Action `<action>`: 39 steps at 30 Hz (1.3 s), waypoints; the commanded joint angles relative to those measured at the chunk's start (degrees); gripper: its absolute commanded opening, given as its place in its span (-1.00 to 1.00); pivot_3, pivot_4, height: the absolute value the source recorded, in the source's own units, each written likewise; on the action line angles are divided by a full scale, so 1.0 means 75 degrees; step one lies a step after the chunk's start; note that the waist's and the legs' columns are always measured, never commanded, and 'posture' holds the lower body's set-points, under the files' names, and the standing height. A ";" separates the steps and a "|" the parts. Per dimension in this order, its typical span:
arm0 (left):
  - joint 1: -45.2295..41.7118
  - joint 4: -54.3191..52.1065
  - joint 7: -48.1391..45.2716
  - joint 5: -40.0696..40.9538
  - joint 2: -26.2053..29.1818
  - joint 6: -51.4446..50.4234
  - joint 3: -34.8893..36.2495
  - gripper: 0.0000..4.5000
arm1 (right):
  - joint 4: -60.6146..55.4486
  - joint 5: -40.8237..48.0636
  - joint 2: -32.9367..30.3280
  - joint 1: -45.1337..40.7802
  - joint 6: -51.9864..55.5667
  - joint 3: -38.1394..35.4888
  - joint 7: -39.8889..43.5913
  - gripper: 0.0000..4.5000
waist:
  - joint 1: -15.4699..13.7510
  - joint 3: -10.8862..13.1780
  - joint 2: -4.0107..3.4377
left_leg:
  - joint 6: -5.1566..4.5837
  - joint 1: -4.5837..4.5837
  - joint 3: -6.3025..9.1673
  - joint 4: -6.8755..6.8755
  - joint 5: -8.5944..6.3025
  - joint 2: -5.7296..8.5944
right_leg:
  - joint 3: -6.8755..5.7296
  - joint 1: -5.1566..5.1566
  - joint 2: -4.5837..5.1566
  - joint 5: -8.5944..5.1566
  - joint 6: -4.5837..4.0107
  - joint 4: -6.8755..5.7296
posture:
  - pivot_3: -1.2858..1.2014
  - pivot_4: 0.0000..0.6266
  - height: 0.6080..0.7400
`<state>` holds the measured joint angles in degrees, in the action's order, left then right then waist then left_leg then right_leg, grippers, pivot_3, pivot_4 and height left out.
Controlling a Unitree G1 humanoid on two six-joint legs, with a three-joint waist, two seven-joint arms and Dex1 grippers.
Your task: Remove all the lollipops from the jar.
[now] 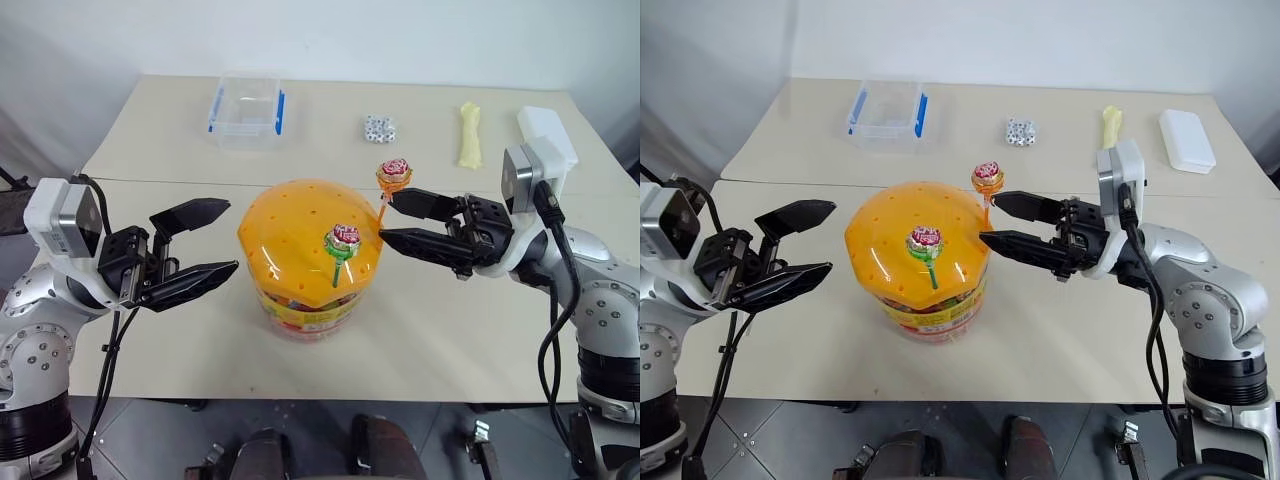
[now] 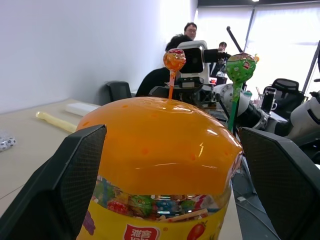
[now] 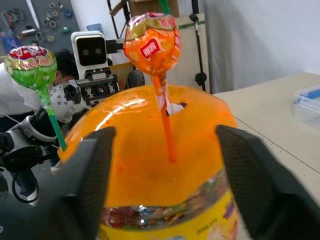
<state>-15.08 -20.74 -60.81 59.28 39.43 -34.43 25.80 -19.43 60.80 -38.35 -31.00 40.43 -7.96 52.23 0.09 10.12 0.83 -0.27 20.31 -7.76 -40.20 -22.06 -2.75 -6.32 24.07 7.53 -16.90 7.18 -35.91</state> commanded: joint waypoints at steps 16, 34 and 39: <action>0.0187 0.0240 -0.0357 0.0107 -0.0043 0.0558 0.0150 1.00 | 0.0433 0.0978 0.0323 -0.0558 0.0165 -0.1092 -0.0153 -0.98 | -0.0001 0.0001 -0.0001 | 0.0000 0.0000 -0.0001 0.0002 0.0000 0.0000 | 0.0000 0.0000 -0.0001 0.0000 0.0000 0.0002 | 0.03 -0.52 1.00; 0.1354 0.0159 -0.2755 -0.1333 0.1140 0.1810 -0.0293 1.00 | 0.3700 -0.3524 -0.4411 0.2136 0.0294 -0.0550 -0.0557 -0.98 | 0.0075 0.0006 -0.0022 | -0.0006 -0.0007 -0.0071 0.0013 0.0000 -0.0006 | 0.0021 0.0000 -0.0001 -0.0005 -0.0008 0.0054 | 0.03 -0.52 1.00; 0.1613 0.0524 -0.3101 -0.2021 0.0988 0.2710 -0.0522 1.00 | 0.3882 -0.4611 -0.4117 0.2513 -0.0254 0.0209 -0.0369 -0.98 | 0.0171 -0.0004 -0.0057 | -0.0005 -0.0013 -0.0079 0.0017 0.0002 -0.0008 | 0.0031 0.0006 0.0000 -0.0005 -0.0009 0.0046 | 0.03 -0.52 1.00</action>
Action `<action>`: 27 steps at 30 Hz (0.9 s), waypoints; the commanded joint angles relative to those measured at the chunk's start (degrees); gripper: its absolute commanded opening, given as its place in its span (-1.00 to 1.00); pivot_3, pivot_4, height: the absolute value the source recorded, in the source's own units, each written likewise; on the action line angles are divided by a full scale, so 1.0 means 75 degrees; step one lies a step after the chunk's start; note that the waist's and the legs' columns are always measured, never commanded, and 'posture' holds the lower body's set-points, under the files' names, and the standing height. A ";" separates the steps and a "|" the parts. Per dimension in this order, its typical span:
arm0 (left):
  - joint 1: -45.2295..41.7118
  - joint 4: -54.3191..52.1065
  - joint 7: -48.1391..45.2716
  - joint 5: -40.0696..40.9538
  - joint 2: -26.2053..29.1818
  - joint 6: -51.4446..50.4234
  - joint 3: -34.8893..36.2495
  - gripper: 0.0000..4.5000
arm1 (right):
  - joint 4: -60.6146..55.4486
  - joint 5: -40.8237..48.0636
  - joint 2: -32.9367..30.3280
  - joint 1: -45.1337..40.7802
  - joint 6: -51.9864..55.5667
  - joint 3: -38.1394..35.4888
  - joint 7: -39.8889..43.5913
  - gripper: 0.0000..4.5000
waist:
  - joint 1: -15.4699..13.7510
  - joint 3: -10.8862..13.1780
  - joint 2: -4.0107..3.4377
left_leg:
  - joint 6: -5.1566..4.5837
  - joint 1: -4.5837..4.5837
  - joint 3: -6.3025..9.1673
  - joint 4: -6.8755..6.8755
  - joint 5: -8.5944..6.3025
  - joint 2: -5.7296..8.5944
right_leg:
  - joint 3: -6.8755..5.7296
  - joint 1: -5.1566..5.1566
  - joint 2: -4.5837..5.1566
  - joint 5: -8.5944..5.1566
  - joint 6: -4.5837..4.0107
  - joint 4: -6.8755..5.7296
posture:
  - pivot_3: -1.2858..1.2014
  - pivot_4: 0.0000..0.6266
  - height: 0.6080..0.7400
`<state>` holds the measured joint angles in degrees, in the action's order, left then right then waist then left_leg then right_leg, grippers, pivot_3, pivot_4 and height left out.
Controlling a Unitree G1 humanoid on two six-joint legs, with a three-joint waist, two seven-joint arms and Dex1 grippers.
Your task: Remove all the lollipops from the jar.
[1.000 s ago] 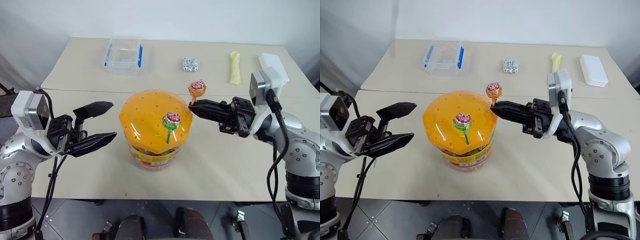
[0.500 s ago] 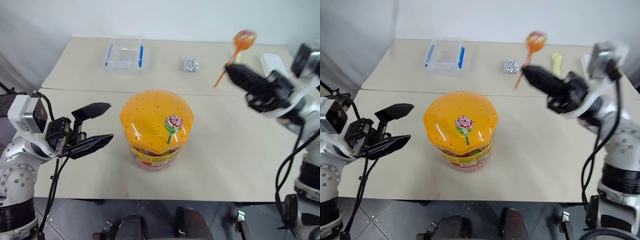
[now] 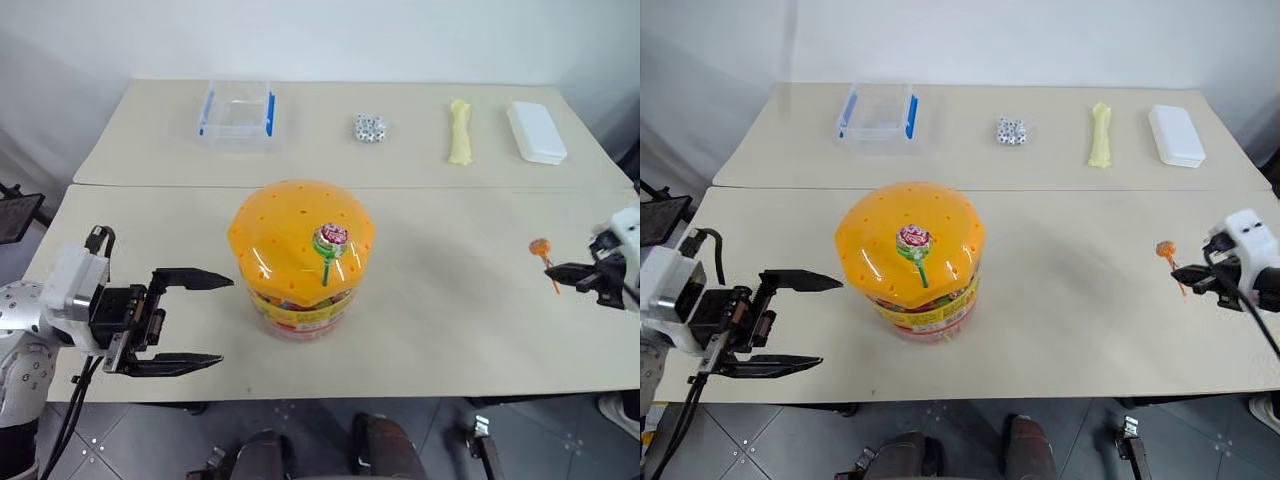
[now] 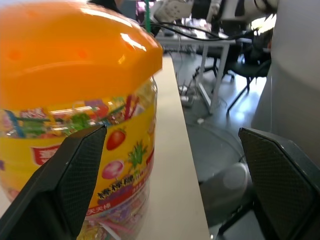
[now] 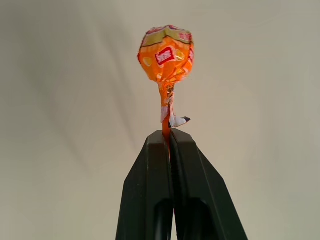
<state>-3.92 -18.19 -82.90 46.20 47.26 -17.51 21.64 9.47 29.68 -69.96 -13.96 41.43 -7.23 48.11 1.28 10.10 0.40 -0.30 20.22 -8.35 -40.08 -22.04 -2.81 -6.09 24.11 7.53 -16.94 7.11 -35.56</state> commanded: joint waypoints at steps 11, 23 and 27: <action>0.0243 0.0374 0.0397 0.0268 -0.0333 0.0286 0.0562 1.00 | -0.0346 -0.0265 0.0796 0.1384 -0.3122 -0.1224 0.2265 0.46 | -0.0001 0.0001 0.0002 | 0.0000 0.0032 -0.0006 -0.0008 0.0000 -0.0001 | 0.0003 0.0043 0.0001 0.0003 0.0005 -0.0013 | 0.03 -0.52 1.00; 0.0604 0.0460 0.0844 0.1378 -0.0722 -0.0486 0.1026 1.00 | -0.4693 0.3063 0.2492 -0.0886 -0.1714 -0.0764 0.2371 0.74 | 0.0022 0.0003 0.0003 | 0.0003 0.0011 0.0045 -0.0007 -0.0003 -0.0006 | 0.0013 0.0042 0.0004 0.0004 0.0003 -0.0046 | 0.03 -0.52 1.00; 0.0504 0.0630 0.0576 0.1129 -0.0522 -0.0536 0.0798 1.00 | -0.4745 0.3005 0.2974 -0.1888 -0.1651 0.0084 0.2561 0.74 | -0.0059 0.0002 0.0005 | 0.0003 0.0020 0.0018 -0.0008 -0.0003 0.0002 | 0.0004 0.0043 0.0005 0.0004 0.0002 -0.0044 | 0.03 -0.52 1.00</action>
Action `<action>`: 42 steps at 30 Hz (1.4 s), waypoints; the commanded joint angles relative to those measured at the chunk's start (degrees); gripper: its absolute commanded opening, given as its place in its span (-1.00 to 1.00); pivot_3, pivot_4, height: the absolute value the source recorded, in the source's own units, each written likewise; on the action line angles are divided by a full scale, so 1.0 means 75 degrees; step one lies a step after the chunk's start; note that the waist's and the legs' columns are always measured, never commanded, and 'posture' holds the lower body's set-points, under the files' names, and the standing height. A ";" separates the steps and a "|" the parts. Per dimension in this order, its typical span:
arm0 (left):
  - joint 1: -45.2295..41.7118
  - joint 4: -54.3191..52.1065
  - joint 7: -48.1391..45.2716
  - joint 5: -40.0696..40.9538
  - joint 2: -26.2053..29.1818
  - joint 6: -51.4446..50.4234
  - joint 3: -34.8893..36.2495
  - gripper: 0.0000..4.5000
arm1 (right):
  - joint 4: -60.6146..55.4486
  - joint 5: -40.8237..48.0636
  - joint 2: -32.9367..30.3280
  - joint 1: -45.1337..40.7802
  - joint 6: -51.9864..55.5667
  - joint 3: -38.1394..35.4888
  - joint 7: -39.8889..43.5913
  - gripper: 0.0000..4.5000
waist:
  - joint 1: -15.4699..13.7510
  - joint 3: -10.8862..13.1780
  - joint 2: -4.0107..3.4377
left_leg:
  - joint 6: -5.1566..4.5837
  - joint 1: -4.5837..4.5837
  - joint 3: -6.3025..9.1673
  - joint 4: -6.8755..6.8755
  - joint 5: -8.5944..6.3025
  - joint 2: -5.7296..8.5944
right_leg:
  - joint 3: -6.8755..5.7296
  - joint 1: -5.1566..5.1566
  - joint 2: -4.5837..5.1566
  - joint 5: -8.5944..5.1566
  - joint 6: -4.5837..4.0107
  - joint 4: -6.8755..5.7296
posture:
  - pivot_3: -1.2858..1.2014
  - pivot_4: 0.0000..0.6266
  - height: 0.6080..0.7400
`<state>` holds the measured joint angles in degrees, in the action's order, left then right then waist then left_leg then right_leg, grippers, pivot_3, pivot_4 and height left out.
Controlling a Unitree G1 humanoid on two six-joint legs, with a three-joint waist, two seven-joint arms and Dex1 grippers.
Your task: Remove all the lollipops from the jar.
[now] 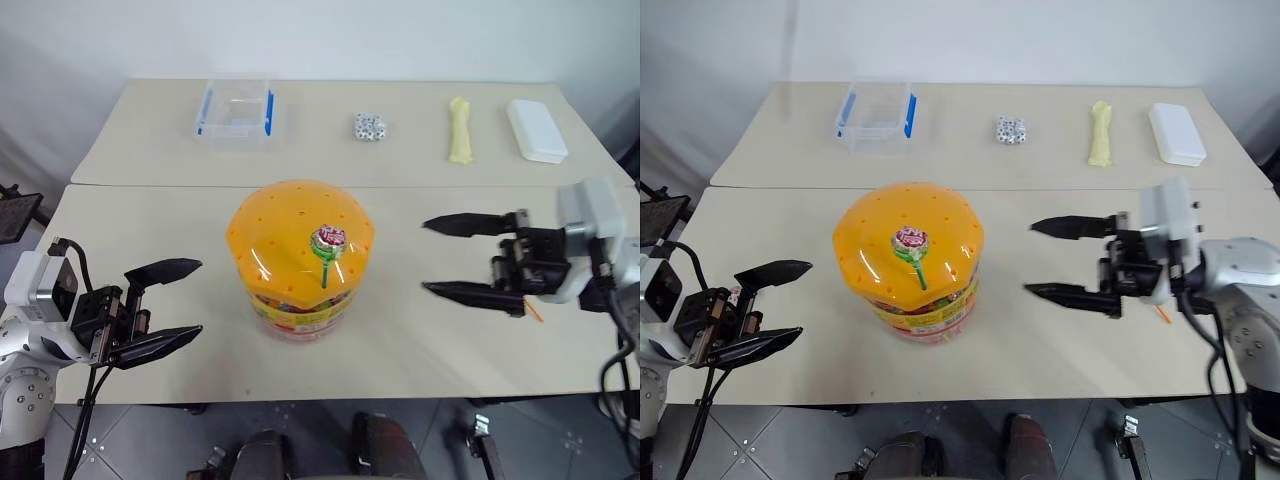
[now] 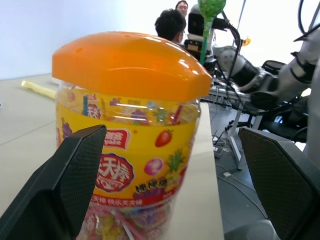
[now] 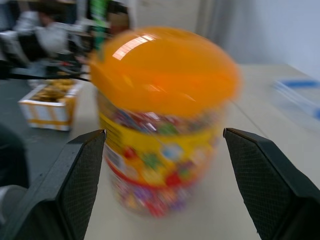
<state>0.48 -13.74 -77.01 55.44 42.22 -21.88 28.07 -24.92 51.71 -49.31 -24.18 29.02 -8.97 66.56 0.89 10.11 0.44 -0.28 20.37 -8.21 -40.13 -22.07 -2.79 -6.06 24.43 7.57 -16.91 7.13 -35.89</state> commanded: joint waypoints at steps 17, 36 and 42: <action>-0.1322 -0.0001 0.0208 0.0275 -0.0384 -0.0104 -0.0451 1.00 | -0.0012 -0.0225 0.1563 -0.2810 0.0422 0.1952 0.0628 0.74 | -0.0025 -0.0001 0.0001 | 0.0000 0.0002 -0.0007 -0.0003 0.0000 -0.0001 | -0.0012 0.0005 -0.0002 0.0000 0.0001 -0.0009 | 0.03 -0.52 1.00; -0.1139 -0.0937 0.1306 0.1016 -0.0942 -0.0625 -0.0515 1.00 | 0.0391 -0.0658 0.2147 -0.3060 0.0448 0.1969 0.0611 -0.98 | 0.0097 -0.0001 0.0002 | 0.0000 0.0002 0.0000 -0.0002 0.0000 -0.0003 | -0.0016 0.0005 -0.0002 0.0001 0.0002 -0.0015 | 0.03 -0.52 1.00; -0.0944 -0.1070 0.1287 0.1020 -0.0917 -0.0649 -0.0541 1.00 | 0.0757 0.0110 0.2402 -0.3177 0.0940 0.1285 0.0058 -0.98 | 0.0093 -0.0001 0.0002 | 0.0000 0.0002 0.0000 -0.0002 0.0000 -0.0003 | -0.0015 0.0004 -0.0002 0.0001 0.0002 -0.0015 | 0.03 -0.52 1.00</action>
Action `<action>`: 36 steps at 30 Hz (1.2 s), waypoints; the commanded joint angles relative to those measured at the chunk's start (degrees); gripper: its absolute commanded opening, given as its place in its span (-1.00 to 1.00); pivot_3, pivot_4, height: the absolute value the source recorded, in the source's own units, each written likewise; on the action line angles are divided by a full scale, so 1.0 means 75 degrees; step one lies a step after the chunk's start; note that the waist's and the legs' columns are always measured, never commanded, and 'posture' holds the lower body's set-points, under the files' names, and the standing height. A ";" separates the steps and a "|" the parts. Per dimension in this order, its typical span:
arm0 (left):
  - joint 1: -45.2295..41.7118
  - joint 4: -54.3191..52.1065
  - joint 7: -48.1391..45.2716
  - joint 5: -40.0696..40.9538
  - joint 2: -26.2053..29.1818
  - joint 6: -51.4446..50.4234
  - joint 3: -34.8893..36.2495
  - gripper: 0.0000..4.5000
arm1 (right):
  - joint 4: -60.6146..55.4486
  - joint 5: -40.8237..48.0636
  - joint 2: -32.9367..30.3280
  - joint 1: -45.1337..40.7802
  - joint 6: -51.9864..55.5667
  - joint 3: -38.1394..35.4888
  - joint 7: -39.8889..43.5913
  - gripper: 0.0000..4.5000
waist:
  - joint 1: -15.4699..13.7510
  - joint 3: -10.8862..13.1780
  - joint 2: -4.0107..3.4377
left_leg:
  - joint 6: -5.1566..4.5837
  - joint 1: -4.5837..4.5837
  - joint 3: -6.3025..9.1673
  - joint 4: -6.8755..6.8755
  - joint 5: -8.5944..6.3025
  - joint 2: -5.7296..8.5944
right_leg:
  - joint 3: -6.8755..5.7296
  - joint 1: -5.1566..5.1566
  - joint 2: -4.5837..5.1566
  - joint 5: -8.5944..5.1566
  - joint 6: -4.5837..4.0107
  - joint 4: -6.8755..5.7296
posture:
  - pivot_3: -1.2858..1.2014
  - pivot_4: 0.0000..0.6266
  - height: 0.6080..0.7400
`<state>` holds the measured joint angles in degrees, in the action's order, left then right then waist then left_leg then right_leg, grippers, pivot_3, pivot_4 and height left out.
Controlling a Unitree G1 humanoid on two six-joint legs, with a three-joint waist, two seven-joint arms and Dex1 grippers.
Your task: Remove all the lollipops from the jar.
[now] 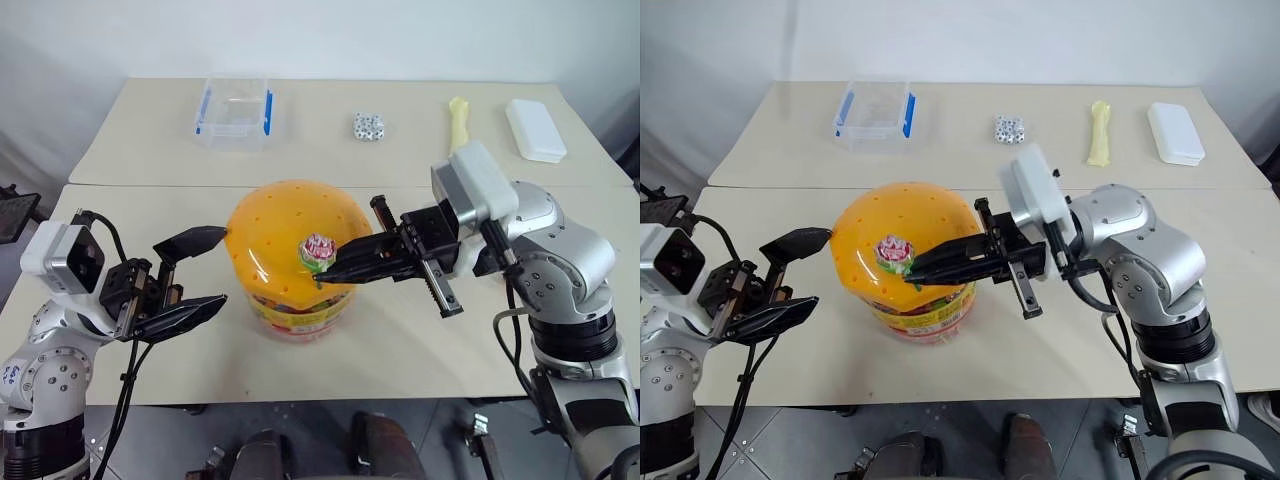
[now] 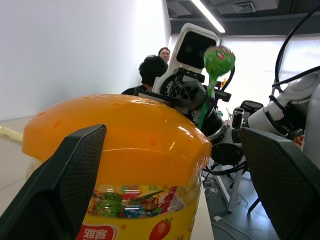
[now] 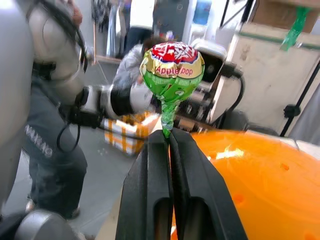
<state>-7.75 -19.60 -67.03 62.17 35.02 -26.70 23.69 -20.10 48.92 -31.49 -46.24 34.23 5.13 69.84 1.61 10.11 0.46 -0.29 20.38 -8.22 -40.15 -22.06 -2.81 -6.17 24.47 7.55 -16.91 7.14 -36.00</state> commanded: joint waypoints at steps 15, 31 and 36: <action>0.0455 -0.0148 -0.1482 -0.1509 0.0822 0.1183 -0.0333 1.00 | 0.2709 -0.0359 -0.4634 0.1740 0.1531 -0.3407 -0.0964 -0.98 | -0.0186 0.0001 0.0001 | -0.0005 0.0008 -0.0020 0.0018 -0.0008 0.0004 | 0.0001 0.0003 -0.0001 0.0000 0.0001 0.0039 | 0.03 -0.52 1.00; 0.1069 0.0156 -0.1436 -0.2364 0.1494 0.1567 -0.0185 1.00 | 0.5920 -0.4704 -0.4876 0.3928 -0.0726 -0.1559 -0.2288 -0.79 | 0.0001 0.0003 -0.0056 | -0.0004 -0.0001 -0.0049 0.0006 -0.0002 -0.0004 | 0.0022 0.0007 -0.0001 -0.0001 -0.0002 0.0033 | 0.03 -0.52 1.00; 0.0958 0.0274 -0.1239 -0.2364 0.1459 0.1634 -0.0149 1.00 | 0.5999 -0.4682 -0.4983 0.4124 -0.0993 -0.1800 -0.1870 -0.08 | -0.0026 0.0003 -0.0056 | -0.0004 0.0002 -0.0045 0.0008 -0.0002 -0.0004 | 0.0020 0.0007 0.0000 -0.0001 -0.0001 0.0035 | 0.03 -0.52 1.00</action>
<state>0.01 -17.35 -77.04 44.59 45.92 -15.07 21.42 24.87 13.92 -67.69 -15.91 27.94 -5.69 54.73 1.41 10.13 0.04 -0.32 20.40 -8.54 -40.09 -22.08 -2.84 -6.03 24.52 7.55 -16.92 7.13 -35.73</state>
